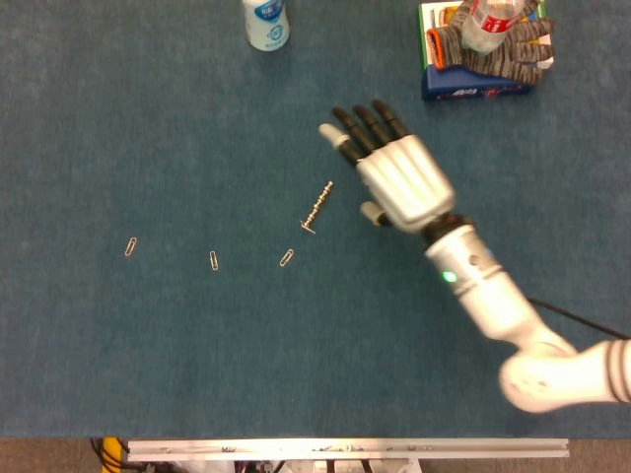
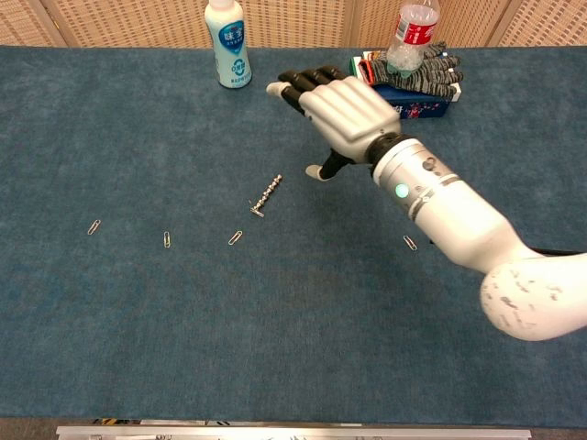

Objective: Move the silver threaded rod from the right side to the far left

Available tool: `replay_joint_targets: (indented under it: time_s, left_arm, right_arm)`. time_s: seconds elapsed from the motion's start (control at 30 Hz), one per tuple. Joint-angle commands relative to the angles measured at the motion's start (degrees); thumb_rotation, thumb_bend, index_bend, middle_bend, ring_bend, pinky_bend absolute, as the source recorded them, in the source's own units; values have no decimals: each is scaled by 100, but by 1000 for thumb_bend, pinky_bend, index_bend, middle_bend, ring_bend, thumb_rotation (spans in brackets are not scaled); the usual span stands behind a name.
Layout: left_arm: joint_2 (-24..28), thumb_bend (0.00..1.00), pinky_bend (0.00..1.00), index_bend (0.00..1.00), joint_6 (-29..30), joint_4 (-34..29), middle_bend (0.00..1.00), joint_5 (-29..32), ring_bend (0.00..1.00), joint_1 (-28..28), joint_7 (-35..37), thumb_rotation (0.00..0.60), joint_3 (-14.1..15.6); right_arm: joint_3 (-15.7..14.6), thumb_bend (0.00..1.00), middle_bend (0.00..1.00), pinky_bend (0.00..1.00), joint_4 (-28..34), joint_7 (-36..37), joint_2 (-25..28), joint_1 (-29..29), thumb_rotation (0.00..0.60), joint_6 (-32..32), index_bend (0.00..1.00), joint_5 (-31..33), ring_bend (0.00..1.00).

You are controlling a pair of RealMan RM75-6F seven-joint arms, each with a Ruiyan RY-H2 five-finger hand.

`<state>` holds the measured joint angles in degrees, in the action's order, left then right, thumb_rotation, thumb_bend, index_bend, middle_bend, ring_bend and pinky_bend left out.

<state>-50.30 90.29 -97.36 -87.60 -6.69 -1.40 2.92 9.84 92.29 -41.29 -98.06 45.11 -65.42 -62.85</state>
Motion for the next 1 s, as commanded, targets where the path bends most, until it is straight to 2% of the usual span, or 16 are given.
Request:
replay_joint_targets:
  time_s: [0.03, 0.23, 0.33, 0.53, 0.7, 0.83, 1.0]
  left_arm:
    - [19, 449, 330, 492, 10, -174, 339, -138, 263, 70, -114, 600, -13]
    - [100, 444, 329, 452, -156, -606, 283, -497, 239, 300, -262, 600, 0]
    - [137, 397, 319, 429, -422, -856, 282, -633, 228, 490, -373, 600, 19]
    - [60, 289, 285, 409, -871, -1198, 265, -781, 218, 825, -587, 600, 5]
    - [-67, 216, 272, 394, -1182, -1323, 251, -871, 213, 1078, -770, 600, -24]
    - [-119, 213, 258, 388, -1453, -1366, 239, -852, 206, 1271, -752, 600, -33]
    - [-162, 213, 237, 347, -1697, -1393, 175, -818, 156, 1468, -784, 600, -54]
  right_arm:
    - [-221, 155, 43, 1, 838, 174, 844, -453, 600, -482, 0, -402, 0]
    - [-511, 155, 45, 1, 1732, 596, 2013, -1025, 600, -1041, 0, -1059, 0]
    - [-733, 155, 46, 0, 2050, 916, 2608, -1349, 600, -1312, 12, -1514, 0]
    - [-1096, 155, 47, 0, 2205, 1561, 3421, -1941, 600, -1829, 31, -2248, 0]
    - [-1264, 154, 47, 0, 2078, 2155, 3860, -2375, 600, -2222, 48, -2669, 0]
    - [-1309, 154, 47, 0, 1953, 2509, 4060, -2641, 600, -2458, 58, -2864, 0]
    - [-1281, 154, 47, 0, 1827, 2827, 4210, -2894, 600, -2690, 61, -3024, 0]
